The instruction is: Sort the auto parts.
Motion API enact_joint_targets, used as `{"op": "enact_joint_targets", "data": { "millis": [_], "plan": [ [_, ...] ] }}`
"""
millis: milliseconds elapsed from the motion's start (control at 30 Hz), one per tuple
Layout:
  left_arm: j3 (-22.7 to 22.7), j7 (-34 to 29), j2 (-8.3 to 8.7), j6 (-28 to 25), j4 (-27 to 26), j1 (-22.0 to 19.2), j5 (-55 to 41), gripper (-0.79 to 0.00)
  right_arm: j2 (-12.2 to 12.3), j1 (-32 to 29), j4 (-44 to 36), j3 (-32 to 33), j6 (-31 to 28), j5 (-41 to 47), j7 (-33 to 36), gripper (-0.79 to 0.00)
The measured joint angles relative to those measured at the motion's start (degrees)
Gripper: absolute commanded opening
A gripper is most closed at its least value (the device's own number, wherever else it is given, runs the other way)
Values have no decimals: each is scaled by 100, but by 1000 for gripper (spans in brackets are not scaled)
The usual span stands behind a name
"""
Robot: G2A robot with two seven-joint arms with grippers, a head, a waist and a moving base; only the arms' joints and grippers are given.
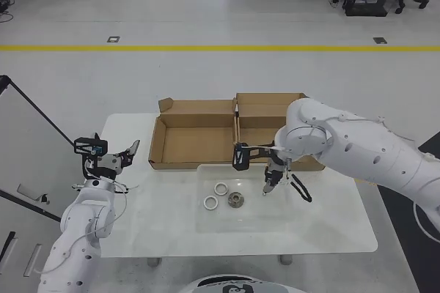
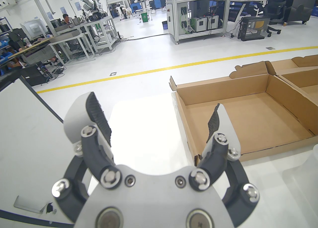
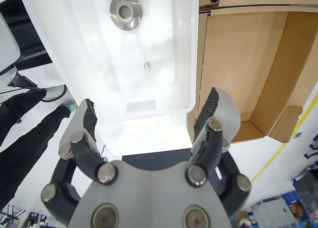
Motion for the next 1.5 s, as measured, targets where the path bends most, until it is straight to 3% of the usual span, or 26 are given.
{"op": "enact_joint_targets", "data": {
  "millis": [500,933,1500],
  "plan": [
    [0,0,0,0,0,0,0,0,-301,-382,267,1,322,-190,256,0],
    [0,0,0,0,0,0,0,0,-396,-648,396,39,461,-238,343,0],
    [0,0,0,0,0,0,0,0,-461,-965,765,89,424,-551,308,-185]
  ]
}}
